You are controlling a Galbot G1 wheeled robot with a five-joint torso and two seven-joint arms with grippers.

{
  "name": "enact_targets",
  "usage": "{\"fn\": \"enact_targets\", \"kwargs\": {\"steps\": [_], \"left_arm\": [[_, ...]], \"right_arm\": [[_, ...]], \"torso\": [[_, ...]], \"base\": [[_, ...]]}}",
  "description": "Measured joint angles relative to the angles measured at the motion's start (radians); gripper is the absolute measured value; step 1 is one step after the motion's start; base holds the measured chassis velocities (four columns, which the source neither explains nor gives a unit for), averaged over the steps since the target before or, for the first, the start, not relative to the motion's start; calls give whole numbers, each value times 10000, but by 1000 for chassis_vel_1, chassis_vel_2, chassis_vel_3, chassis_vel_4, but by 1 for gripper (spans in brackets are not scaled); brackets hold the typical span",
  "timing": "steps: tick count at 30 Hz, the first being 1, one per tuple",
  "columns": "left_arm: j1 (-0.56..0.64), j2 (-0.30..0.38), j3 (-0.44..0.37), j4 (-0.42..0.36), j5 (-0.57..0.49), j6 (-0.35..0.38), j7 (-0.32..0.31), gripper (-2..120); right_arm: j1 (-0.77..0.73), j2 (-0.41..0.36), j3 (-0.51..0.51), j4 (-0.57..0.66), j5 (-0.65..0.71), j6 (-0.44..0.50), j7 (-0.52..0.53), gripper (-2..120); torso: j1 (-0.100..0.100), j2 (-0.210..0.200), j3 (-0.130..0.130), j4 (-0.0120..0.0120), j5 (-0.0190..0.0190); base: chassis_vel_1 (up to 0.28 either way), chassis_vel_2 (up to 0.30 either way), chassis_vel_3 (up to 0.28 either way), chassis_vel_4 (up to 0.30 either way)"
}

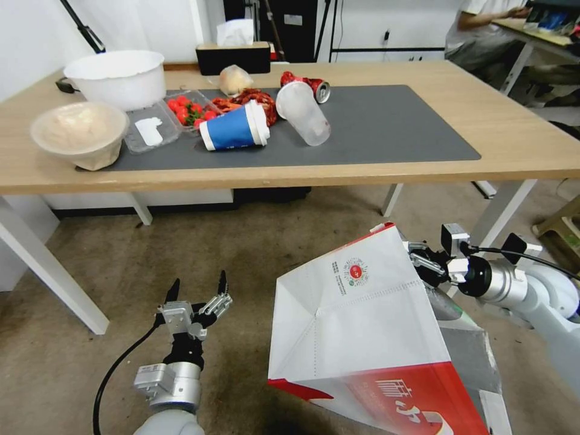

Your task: Pick up the food delivery bag from the floor and place it on the table.

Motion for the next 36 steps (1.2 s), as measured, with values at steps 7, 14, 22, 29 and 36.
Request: {"fn": "enact_targets", "kwargs": {"steps": [7, 14, 22, 29, 36], "left_arm": [[5, 10, -1, -1, 3, 5, 10, 100], [-13, 5, -2, -1, 4, 13, 18, 100], [-15, 4, 22, 1, 23, 18, 18, 100], [-15, 1, 13, 0, 24, 19, 16, 100], [-10, -2, 10, -20, 21, 23, 12, 100]], "right_arm": [[26, 0, 0, 28, 1, -4, -1, 0], [36, 9, -8, 28, 0, -6, 0, 0], [34, 5, -12, 28, -2, -7, 7, 0], [45, -21, -11, 34, -2, -11, 20, 0], [34, -38, -5, 50, 0, -12, 31, 0]], "torso": [[66, 212, 142, 0, 0], [158, 496, 336, 0, 0], [282, 865, 578, 0, 0], [392, 1176, 777, 0, 0], [494, 1436, 939, 0, 0]], "base": [[0, 0, 0, 0], [0, 0, 0, 0], [0, 0, 0, 0], [0, 0, 0, 0], [0, 0, 0, 0]]}}
